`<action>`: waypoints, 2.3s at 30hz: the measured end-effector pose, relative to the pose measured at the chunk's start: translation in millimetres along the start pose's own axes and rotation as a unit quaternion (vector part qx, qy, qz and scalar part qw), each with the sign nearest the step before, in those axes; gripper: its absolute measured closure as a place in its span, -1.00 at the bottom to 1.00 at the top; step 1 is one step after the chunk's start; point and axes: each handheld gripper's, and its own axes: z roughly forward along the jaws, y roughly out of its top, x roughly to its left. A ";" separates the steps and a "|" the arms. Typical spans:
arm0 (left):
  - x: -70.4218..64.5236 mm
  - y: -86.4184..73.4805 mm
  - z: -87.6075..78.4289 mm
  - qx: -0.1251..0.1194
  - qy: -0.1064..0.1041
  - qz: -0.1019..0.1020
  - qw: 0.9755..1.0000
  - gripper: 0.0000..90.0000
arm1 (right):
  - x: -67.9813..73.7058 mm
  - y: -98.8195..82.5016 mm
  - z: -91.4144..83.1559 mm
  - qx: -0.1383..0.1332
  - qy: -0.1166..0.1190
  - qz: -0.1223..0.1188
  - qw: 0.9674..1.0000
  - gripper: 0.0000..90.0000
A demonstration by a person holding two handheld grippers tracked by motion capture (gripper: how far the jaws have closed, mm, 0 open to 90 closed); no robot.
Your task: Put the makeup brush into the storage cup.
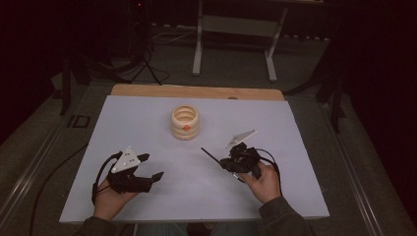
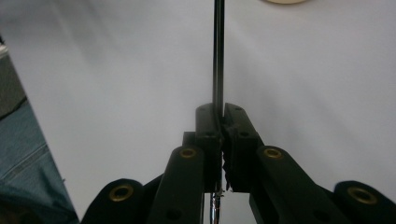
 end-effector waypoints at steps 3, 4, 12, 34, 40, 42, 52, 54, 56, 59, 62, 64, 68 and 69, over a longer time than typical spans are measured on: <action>-1.5 0.5 0.3 -0.001 -0.004 0.005 1.000 -0.48 | 6.9 1.0 1.9 0.004 0.009 -0.016 1.000 0.90; -2.1 0.9 0.5 -0.001 -0.006 0.007 1.000 -0.48 | 9.0 1.2 2.6 0.005 0.013 -0.021 1.000 0.90; -9.0 9.6 5.3 0.013 -0.030 0.043 0.999 -0.44 | 20.1 0.8 8.2 0.009 0.048 -0.055 0.997 0.90; -39.7 53.6 43.3 0.122 -0.138 0.187 0.965 0.02 | 53.3 10.5 29.7 0.040 0.118 -0.125 0.984 0.90; -45.1 54.8 55.1 0.170 -0.191 0.211 0.943 0.21 | 59.6 11.3 30.6 0.043 0.125 -0.145 0.981 0.90; -47.2 54.4 57.8 0.182 -0.194 0.220 0.939 0.26 | 62.7 11.5 31.7 0.044 0.129 -0.151 0.979 0.90; -50.2 50.5 65.1 0.214 -0.231 0.231 0.921 0.59 | 72.9 14.9 31.9 0.055 0.135 -0.173 0.974 0.90; -49.7 50.0 65.1 0.215 -0.240 0.234 0.917 0.73 | 74.1 15.7 32.5 0.057 0.134 -0.177 0.973 0.90; -50.1 49.2 65.0 0.219 -0.246 0.240 0.913 0.80 | 74.9 15.9 33.0 0.058 0.136 -0.179 0.973 0.90; -51.9 46.8 64.3 0.221 -0.251 0.247 0.910 0.89 | 75.5 15.5 33.5 0.056 0.135 -0.184 0.972 0.88; -51.0 44.5 63.3 0.213 -0.241 0.242 0.915 0.90 | 71.0 14.6 32.4 0.039 0.136 -0.171 0.975 0.84; -49.2 42.8 63.1 0.212 -0.230 0.237 0.920 0.90 | 66.6 13.8 31.8 0.030 0.130 -0.159 0.978 0.69; -42.6 38.0 62.0 0.208 -0.216 0.217 0.929 0.90 | 61.2 10.7 27.5 0.008 0.120 -0.138 0.983 0.60; -40.7 37.1 61.4 0.207 -0.211 0.212 0.932 0.90 | 59.8 9.8 26.2 0.004 0.121 -0.130 0.984 0.58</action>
